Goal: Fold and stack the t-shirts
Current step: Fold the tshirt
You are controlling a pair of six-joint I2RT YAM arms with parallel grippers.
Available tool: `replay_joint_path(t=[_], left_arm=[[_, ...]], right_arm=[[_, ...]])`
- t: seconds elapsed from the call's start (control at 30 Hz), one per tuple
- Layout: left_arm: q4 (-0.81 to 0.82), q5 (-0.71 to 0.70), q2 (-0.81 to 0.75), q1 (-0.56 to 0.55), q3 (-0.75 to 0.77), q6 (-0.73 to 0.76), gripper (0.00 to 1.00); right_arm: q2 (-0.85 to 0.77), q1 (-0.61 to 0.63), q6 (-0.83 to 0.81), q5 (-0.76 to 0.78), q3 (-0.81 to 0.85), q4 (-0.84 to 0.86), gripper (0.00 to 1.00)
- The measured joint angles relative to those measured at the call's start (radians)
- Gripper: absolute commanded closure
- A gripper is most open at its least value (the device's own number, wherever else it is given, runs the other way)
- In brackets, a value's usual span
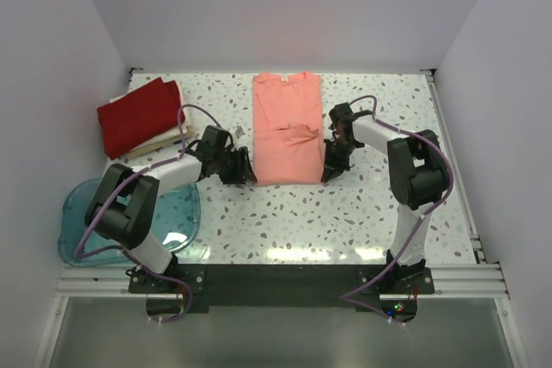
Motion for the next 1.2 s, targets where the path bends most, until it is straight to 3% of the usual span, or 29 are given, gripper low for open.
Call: replay_joint_path(t=[0.3, 0.43, 0.57, 0.67, 1.2], left_arm=[[0.037, 0.039, 0.066, -0.017, 0.010, -0.017, 0.53], [0.052, 0.054, 0.089, -0.020, 0.020, -0.023, 0.61], [0.050, 0.068, 0.121, -0.021, 0.037, -0.026, 0.86], [0.043, 0.071, 0.141, -0.023, 0.053, -0.024, 0.99], [-0.058, -0.028, 0.097, -0.039, 0.061, -0.020, 1.00]], right_arm=[[0.000, 0.000, 0.000, -0.001, 0.000, 0.000, 0.92], [0.000, 0.000, 0.000, -0.001, 0.000, 0.000, 0.93], [0.000, 0.000, 0.000, -0.001, 0.000, 0.000, 0.99], [0.000, 0.000, 0.001, -0.001, 0.000, 0.000, 1.00], [-0.010, 0.008, 0.005, 0.032, -0.003, -0.039, 1.00]])
